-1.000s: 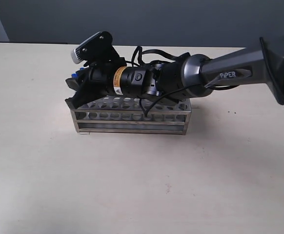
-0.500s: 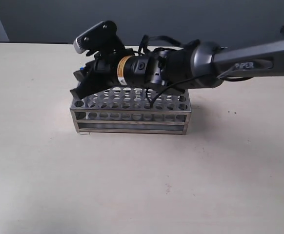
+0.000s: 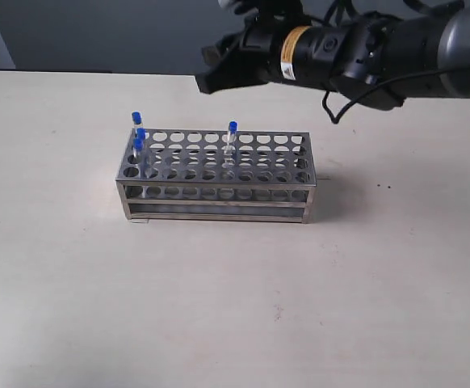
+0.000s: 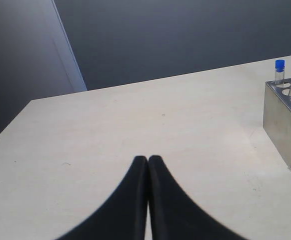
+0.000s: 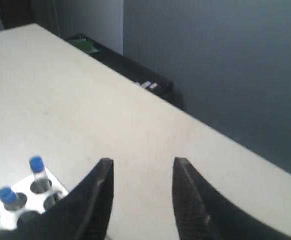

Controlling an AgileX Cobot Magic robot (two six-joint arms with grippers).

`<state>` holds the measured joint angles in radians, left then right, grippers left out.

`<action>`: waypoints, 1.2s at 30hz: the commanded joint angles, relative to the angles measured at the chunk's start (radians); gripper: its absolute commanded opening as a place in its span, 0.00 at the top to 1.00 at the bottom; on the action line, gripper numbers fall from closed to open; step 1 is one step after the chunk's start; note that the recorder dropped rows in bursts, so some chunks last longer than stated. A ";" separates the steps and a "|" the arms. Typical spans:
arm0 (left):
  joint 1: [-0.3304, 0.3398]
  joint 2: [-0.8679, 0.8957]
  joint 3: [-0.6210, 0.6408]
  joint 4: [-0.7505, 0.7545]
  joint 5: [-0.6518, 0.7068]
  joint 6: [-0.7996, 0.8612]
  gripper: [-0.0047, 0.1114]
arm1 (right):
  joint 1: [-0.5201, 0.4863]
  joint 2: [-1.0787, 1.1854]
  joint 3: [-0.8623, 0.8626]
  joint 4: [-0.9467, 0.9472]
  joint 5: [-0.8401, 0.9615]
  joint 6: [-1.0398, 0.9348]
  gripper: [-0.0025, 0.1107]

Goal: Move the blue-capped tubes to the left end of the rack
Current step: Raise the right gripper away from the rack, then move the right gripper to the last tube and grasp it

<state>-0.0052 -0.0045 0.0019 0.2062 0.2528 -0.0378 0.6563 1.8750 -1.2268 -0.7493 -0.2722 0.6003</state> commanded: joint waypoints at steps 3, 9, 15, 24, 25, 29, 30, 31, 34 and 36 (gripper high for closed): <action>-0.006 0.004 -0.002 -0.004 -0.013 -0.003 0.96 | -0.009 0.036 0.093 -0.001 -0.036 0.004 0.64; -0.006 0.004 -0.002 -0.004 -0.013 -0.003 0.96 | -0.015 0.057 0.097 0.003 -0.056 0.004 0.64; -0.006 0.004 -0.002 -0.004 -0.013 -0.003 0.96 | -0.048 0.090 0.097 0.108 -0.154 -0.016 0.64; -0.006 0.004 -0.002 -0.004 -0.013 -0.003 0.96 | -0.051 0.118 0.137 0.174 -0.295 -0.030 0.64; -0.006 0.004 -0.002 -0.004 -0.013 -0.003 0.96 | -0.051 0.120 0.146 0.196 -0.302 -0.045 0.64; -0.006 0.004 -0.002 -0.004 -0.013 -0.003 0.96 | -0.051 0.122 0.194 0.328 -0.314 -0.162 0.64; -0.006 0.004 -0.002 -0.004 -0.013 -0.003 0.96 | -0.051 0.122 0.199 0.337 -0.318 -0.170 0.64; -0.006 0.004 -0.002 -0.004 -0.013 -0.003 0.96 | -0.051 0.122 0.205 0.339 -0.327 -0.170 0.64; -0.006 0.004 -0.002 -0.004 -0.013 -0.003 0.96 | -0.049 0.122 0.218 0.335 -0.353 -0.170 0.64; -0.006 0.004 -0.002 -0.004 -0.013 -0.003 0.96 | -0.049 0.124 0.218 0.335 -0.353 -0.170 0.64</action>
<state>-0.0052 -0.0045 0.0019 0.2062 0.2528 -0.0378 0.6109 1.9992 -1.0143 -0.4221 -0.5985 0.4436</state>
